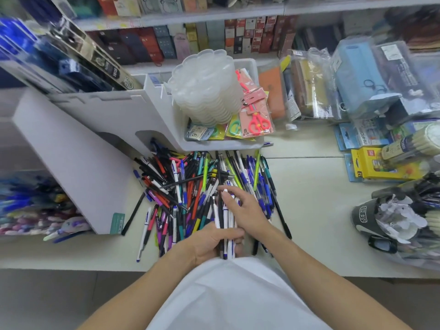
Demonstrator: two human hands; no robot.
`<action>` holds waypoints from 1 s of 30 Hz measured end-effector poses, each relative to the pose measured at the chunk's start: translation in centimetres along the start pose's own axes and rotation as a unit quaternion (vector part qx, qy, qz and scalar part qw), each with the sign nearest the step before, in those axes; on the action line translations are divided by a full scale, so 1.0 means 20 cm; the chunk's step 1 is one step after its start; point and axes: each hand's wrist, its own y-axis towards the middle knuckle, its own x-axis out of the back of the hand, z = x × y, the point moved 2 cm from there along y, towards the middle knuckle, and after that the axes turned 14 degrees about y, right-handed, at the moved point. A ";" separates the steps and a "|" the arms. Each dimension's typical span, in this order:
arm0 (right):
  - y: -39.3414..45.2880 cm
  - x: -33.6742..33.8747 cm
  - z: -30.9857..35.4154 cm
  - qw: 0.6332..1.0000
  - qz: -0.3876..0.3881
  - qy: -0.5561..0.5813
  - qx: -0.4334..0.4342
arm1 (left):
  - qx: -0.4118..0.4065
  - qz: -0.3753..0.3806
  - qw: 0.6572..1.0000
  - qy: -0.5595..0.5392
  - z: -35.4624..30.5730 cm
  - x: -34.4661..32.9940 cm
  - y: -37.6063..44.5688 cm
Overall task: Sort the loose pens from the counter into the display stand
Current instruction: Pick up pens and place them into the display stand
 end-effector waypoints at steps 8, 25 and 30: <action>-0.03 0.15 0.10 0.999 -0.022 0.023 -0.038 | -0.103 -0.106 0.987 0.069 -0.08 0.00 0.02; -0.01 0.17 0.35 0.997 -0.053 0.049 0.020 | -0.134 -0.119 0.981 0.068 -0.14 0.02 -0.14; -0.04 0.17 0.43 0.999 -0.025 0.027 0.016 | -0.142 -0.172 0.973 0.060 -0.12 0.03 -0.13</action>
